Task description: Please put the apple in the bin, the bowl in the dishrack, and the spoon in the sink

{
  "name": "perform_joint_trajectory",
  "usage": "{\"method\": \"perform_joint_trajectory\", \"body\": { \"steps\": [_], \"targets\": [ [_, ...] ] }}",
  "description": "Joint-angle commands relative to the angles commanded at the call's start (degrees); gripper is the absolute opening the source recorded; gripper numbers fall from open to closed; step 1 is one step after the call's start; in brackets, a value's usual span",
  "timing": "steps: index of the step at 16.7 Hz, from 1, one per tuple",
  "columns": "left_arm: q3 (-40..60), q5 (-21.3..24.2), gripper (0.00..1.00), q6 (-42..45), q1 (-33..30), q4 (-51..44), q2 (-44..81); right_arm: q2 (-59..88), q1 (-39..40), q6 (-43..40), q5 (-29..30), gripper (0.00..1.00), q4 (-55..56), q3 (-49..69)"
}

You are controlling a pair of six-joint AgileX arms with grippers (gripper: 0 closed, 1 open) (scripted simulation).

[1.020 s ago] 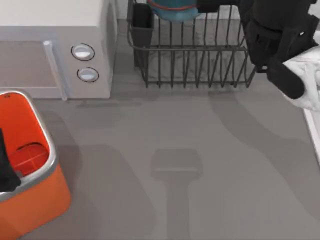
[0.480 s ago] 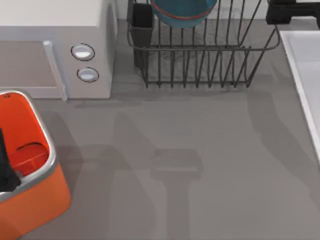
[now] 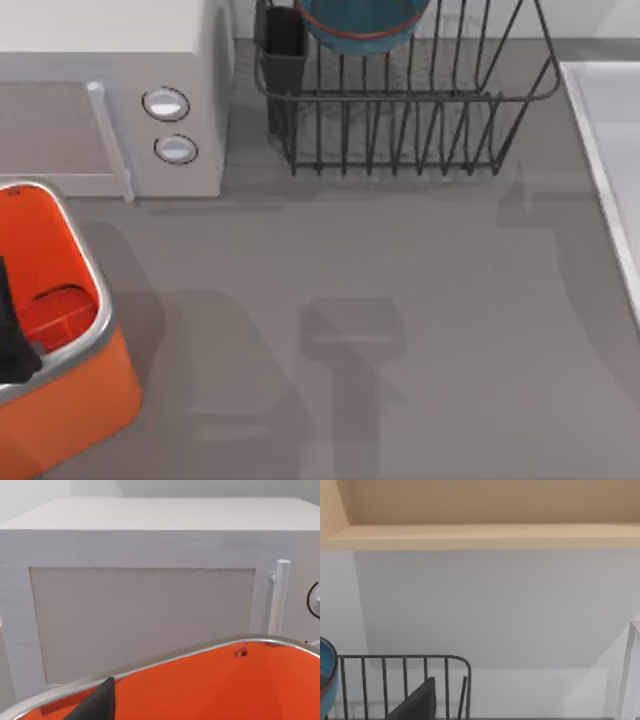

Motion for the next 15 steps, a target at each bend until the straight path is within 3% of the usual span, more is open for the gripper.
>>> {"method": "perform_joint_trajectory", "body": {
  "steps": [15],
  "targets": [
    [0.0, 0.0, 1.0, 0.0, 0.0, 0.0, 0.0, -41.7, -12.47, -0.92, -12.82, 1.0, -13.98, -27.37]
  ]
}}
